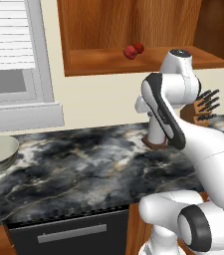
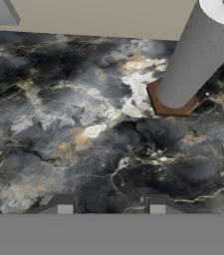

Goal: Pick the bell peppers from the cabinet and place them in one bowl. Pick the corn from the sink and place it in the other bowl.

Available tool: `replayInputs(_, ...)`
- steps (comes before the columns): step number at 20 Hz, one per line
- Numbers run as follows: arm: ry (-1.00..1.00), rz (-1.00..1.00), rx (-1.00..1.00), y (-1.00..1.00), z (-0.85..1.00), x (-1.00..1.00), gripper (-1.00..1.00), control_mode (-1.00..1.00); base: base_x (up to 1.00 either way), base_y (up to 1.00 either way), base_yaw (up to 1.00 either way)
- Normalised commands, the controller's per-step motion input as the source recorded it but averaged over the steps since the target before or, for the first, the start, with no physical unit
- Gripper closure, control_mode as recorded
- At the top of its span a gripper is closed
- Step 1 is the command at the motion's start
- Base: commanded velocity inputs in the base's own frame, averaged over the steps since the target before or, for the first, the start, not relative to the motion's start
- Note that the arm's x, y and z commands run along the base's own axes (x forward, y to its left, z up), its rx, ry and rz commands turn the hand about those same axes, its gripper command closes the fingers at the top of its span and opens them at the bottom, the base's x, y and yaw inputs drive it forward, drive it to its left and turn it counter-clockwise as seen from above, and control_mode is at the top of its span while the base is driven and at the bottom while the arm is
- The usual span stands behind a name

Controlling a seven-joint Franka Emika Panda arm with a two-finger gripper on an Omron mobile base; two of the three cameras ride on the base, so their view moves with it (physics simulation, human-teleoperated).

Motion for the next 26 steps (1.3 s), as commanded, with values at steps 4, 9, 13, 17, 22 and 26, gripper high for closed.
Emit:
replayInputs(4,-0.05,0.05,0.00,0.06,0.00,-0.14,-1.00,-1.00,0.00,0.00,0.00)
replayInputs(9,0.00,0.03,0.00,0.00,0.00,-0.02,-1.00,-1.00,0.00,0.00,0.00)
replayInputs(13,-0.09,0.00,0.00,-0.01,0.00,-0.08,-1.00,-1.00,0.00,0.00,0.00)
replayInputs(17,-0.29,0.00,0.00,0.00,0.16,-0.44,-1.00,-1.00,0.00,0.00,0.00)
replayInputs(22,-0.10,-0.02,0.00,0.00,0.22,-0.34,-1.00,-1.00,0.00,0.00,0.00)
replayInputs(26,-0.16,-0.03,0.00,0.00,0.44,-0.24,-1.00,-1.00,0.00,0.00,0.00)
